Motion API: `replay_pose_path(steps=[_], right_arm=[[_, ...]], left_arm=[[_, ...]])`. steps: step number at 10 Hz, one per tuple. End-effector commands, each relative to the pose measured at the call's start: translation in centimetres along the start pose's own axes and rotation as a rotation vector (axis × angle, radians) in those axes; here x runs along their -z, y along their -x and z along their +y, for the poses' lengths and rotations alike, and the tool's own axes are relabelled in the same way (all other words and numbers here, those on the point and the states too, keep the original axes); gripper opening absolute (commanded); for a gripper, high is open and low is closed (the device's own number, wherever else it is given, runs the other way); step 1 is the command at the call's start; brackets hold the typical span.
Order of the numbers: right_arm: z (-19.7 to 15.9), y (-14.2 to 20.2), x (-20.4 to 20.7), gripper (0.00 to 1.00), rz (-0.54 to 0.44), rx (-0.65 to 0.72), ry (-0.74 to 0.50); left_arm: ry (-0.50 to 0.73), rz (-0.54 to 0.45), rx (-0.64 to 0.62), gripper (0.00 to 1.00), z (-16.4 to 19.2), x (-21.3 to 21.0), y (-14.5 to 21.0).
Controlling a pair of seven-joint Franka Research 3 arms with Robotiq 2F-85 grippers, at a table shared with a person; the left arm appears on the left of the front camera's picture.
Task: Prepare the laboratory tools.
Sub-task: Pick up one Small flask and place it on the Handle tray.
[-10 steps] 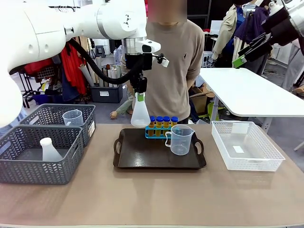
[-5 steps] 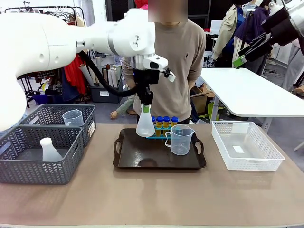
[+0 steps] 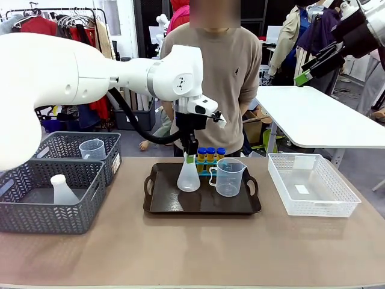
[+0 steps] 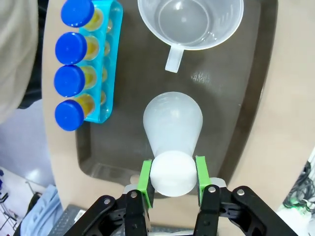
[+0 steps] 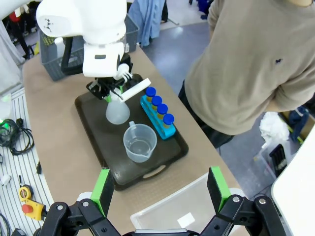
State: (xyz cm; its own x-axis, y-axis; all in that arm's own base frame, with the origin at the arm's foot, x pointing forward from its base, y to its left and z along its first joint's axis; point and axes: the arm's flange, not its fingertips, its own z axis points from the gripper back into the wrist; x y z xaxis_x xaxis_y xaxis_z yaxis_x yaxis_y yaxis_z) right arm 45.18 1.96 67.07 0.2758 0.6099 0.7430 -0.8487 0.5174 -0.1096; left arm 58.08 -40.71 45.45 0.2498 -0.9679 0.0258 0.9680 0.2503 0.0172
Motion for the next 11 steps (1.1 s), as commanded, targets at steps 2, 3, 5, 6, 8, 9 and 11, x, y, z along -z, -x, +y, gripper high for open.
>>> replay_pose_path(steps=[2, 3, 5, 6, 8, 9, 11], right_arm=[[0.0, 0.0, -0.1, 1.0, -0.017, -0.001, -0.011], [0.0, 0.0, -0.1, 1.0, -0.017, -0.001, -0.011], [0.0, 0.0, -0.1, 1.0, -0.017, -0.001, -0.011], [0.0, 0.0, -0.1, 1.0, -0.017, -0.001, -0.011], [0.0, 0.0, -0.1, 1.0, -0.017, -0.001, -0.011], [0.0, 0.0, -0.1, 1.0, -0.017, -0.001, -0.011], [0.0, 0.0, -0.1, 1.0, -0.017, -0.001, -0.011]], left_arm=[[-0.011, -0.028, 0.012, 0.0, -0.6, 0.3, 2.1], [-0.009, -0.024, 0.009, 0.0, -0.4, 0.6, 2.3], [-0.003, -0.024, 0.005, 0.0, -0.1, 1.2, 2.5], [0.001, -0.024, 0.007, 0.0, 0.1, 1.4, 2.6], [0.007, -0.026, 0.005, 0.0, 0.4, 1.8, 2.5], [0.012, -0.028, 0.005, 0.0, 0.5, 1.8, 2.5], [0.022, -0.028, 0.01, 0.16, 0.6, 1.9, 2.4]])
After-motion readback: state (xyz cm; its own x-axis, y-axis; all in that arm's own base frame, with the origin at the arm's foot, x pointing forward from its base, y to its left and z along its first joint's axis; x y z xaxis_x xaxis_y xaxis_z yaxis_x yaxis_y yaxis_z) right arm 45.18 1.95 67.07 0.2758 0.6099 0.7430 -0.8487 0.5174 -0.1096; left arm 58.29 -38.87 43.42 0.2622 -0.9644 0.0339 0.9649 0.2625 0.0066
